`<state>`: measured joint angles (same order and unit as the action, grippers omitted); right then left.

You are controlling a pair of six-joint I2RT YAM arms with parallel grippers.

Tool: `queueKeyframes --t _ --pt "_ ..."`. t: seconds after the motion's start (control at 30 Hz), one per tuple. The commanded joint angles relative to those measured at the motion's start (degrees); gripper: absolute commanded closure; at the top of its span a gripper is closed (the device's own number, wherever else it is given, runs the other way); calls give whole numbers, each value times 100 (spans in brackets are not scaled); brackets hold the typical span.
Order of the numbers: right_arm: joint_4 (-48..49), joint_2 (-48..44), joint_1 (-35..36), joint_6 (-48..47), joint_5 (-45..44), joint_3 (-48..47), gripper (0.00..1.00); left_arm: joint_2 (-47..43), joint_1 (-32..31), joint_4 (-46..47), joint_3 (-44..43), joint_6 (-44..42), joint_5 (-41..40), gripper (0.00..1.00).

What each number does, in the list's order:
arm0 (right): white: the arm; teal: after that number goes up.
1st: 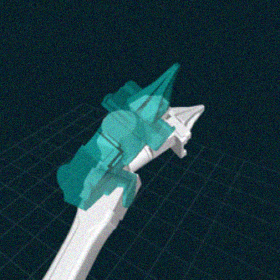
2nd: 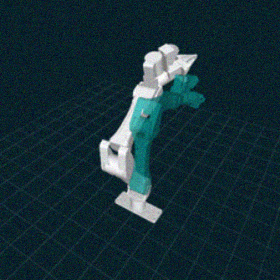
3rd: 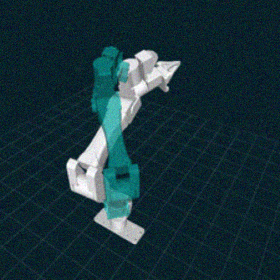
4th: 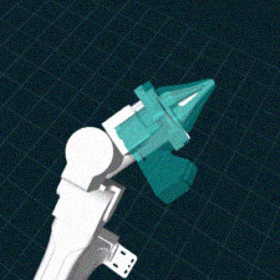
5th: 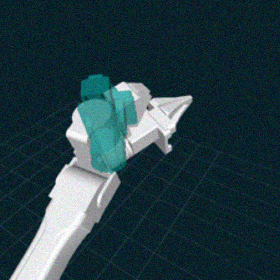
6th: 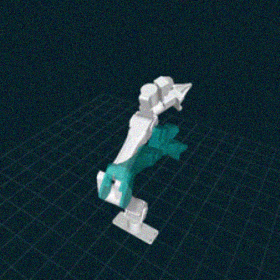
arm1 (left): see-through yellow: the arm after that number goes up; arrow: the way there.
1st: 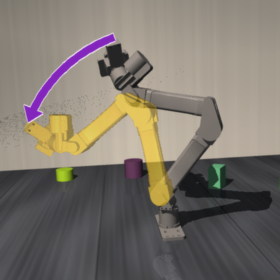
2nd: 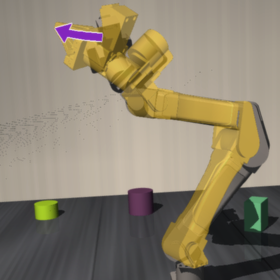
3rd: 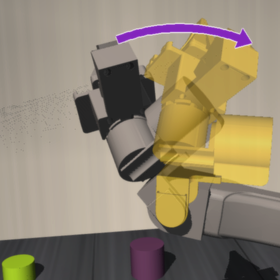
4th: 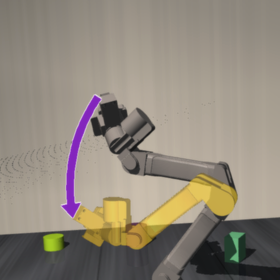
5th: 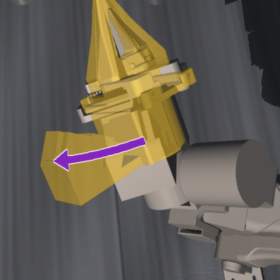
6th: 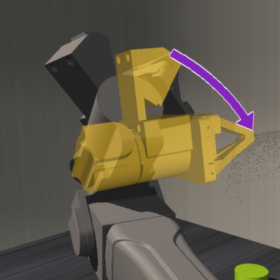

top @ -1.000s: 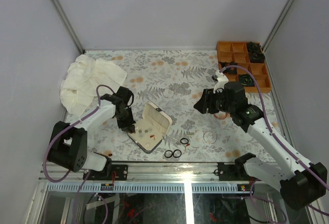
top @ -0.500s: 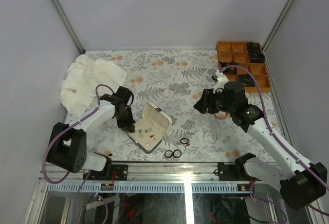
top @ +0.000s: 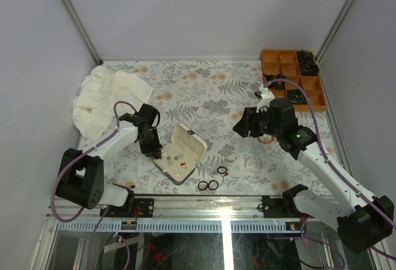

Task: Organize the mixed jewelry
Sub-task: Place the jewelry in the jewelry box.

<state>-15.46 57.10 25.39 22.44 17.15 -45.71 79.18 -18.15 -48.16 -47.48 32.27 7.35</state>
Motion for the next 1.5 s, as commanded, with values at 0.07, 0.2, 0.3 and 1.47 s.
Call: queueKeyframes --t 0.07,0.2,0.3,1.47 --pt "314 -42 46 -73 55 -8 40 -92 49 238 -9 -124 216 100" --pt "311 -49 54 -75 51 1 40 -94 49 261 1 -155 336 100" --pt "316 -50 55 -74 51 1 40 -90 49 259 8 -185 406 100" --pt "351 -50 89 -71 45 23 40 -120 -64 10 116 -29 251 100"
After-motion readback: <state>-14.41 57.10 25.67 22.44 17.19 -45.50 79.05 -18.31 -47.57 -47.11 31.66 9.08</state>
